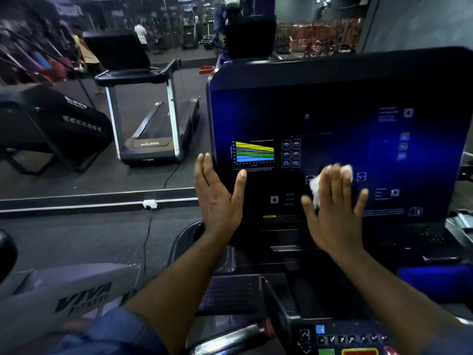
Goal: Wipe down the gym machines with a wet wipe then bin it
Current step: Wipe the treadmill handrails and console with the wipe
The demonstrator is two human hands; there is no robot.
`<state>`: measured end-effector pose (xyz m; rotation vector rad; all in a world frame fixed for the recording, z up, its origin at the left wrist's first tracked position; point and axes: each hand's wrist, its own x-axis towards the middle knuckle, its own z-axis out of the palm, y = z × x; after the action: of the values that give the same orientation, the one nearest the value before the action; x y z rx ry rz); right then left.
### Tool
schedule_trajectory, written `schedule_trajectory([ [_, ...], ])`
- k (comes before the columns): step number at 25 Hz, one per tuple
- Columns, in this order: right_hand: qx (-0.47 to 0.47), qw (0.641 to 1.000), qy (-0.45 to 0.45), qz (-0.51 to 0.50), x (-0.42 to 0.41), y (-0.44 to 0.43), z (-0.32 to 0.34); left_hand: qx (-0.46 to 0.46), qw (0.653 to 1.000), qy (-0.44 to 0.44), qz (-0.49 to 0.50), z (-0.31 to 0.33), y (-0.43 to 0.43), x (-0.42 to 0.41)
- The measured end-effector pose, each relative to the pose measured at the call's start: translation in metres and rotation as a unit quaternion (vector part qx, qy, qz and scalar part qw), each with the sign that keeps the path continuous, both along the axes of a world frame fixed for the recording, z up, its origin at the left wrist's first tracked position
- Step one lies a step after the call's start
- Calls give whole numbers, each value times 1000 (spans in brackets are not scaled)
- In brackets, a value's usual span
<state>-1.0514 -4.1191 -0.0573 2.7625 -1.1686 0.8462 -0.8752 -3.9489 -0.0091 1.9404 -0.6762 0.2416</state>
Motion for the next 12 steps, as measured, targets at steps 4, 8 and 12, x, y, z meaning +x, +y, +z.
schedule_trajectory([
  [4, 7, 997, -19, 77, 46, 28, 36, 128, 963, -237, -2, -1, -10, -7],
  [8, -37, 990, 78, 109, -33, 24, -45, 197, 927, -314, -54, -8, -18, -14],
  [12, 170, 976, -90, -100, -51, -41, -15, 252, 901, -342, -83, -11, -21, -21],
])
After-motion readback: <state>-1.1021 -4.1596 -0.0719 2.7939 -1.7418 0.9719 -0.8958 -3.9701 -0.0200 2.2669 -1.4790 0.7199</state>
